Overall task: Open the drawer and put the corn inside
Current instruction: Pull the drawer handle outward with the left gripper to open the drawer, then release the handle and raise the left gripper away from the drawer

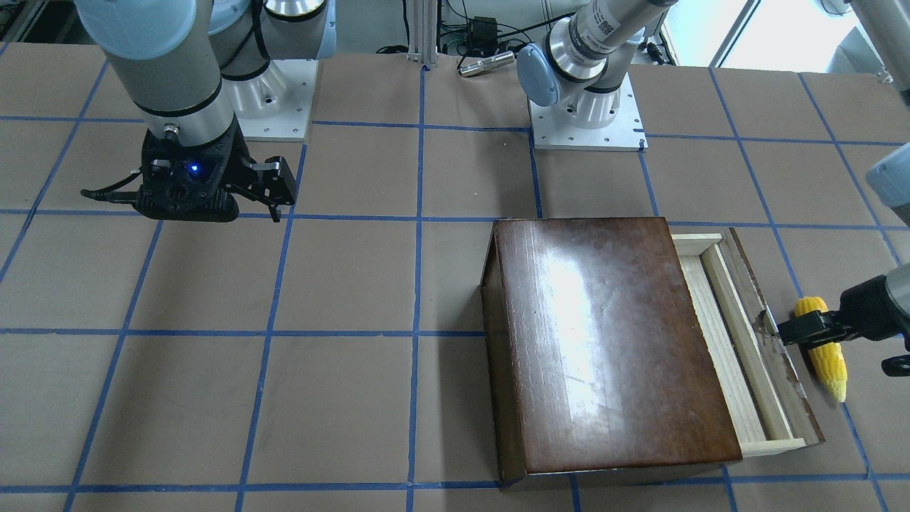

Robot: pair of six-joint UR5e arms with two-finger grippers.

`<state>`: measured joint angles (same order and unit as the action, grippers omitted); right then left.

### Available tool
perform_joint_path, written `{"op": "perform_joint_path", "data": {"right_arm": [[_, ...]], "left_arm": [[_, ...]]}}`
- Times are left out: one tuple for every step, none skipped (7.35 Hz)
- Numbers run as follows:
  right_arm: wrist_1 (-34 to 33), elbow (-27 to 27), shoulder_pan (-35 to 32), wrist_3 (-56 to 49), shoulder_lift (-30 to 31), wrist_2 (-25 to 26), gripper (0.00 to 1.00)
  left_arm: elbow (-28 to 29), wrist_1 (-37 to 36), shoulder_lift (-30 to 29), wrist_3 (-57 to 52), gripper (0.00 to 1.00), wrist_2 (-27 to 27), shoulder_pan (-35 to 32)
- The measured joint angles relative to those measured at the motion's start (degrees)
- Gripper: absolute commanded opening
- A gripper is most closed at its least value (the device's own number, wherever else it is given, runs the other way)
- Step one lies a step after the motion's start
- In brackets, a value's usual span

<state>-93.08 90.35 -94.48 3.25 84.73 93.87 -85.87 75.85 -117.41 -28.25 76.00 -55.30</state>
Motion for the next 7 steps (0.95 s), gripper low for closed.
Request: {"op": "perform_joint_path", "data": {"right_arm": [[0.0, 0.0, 0.0, 0.0, 0.0, 0.0, 1.00], [0.0, 0.0, 0.0, 0.0, 0.0, 0.0, 1.00], [0.0, 0.0, 0.0, 0.0, 0.0, 0.0, 1.00], [0.0, 0.0, 0.0, 0.0, 0.0, 0.0, 1.00], [0.0, 0.0, 0.0, 0.0, 0.0, 0.0, 1.00], [0.0, 0.0, 0.0, 0.0, 0.0, 0.0, 1.00], [0.0, 0.0, 0.0, 0.0, 0.0, 0.0, 1.00]], "left_arm": [[0.0, 0.0, 0.1, 0.0, 1.00, 0.0, 0.1], [0.0, 0.0, 0.2, 0.0, 1.00, 0.0, 0.1], [0.0, 0.1, 0.4, 0.0, 1.00, 0.0, 0.1], [0.0, 0.3, 0.6, 0.0, 1.00, 0.0, 0.1], [0.0, 0.4, 0.8, 0.0, 1.00, 0.0, 0.1], [0.0, 0.6, 1.2, 0.0, 1.00, 0.0, 0.0], [0.2, 0.8, 1.7, 0.1, 1.00, 0.0, -0.2]]}}
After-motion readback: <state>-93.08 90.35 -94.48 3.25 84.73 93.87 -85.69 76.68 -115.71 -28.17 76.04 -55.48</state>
